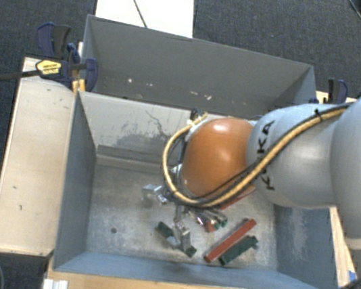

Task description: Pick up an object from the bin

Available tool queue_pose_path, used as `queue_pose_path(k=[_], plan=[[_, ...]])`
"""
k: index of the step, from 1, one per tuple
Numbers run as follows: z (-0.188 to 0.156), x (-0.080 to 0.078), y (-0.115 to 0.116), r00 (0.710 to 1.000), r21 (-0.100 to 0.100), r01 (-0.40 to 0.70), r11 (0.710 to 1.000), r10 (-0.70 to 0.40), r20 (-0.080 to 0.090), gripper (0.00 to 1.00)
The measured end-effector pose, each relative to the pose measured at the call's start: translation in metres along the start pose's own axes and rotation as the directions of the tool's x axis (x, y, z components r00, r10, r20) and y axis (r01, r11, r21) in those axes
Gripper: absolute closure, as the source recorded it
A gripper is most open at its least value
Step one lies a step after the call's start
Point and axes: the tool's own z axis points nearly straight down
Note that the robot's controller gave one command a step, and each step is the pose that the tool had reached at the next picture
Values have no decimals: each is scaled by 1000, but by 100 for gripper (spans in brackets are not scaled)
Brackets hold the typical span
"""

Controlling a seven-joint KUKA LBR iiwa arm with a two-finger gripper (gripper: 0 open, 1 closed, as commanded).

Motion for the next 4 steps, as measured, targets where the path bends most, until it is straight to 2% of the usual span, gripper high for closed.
queue_pose_path(k=[1,2,3,4], plan=[[0,-8,38,999,-1,45,999,-45,0,0],[-10,33,-32,998,4,63,998,-63,-4,0],[0,29,-46,799,1,601,799,-601,0,0],[0,29,-46,802,0,598,802,-598,-1,100]])
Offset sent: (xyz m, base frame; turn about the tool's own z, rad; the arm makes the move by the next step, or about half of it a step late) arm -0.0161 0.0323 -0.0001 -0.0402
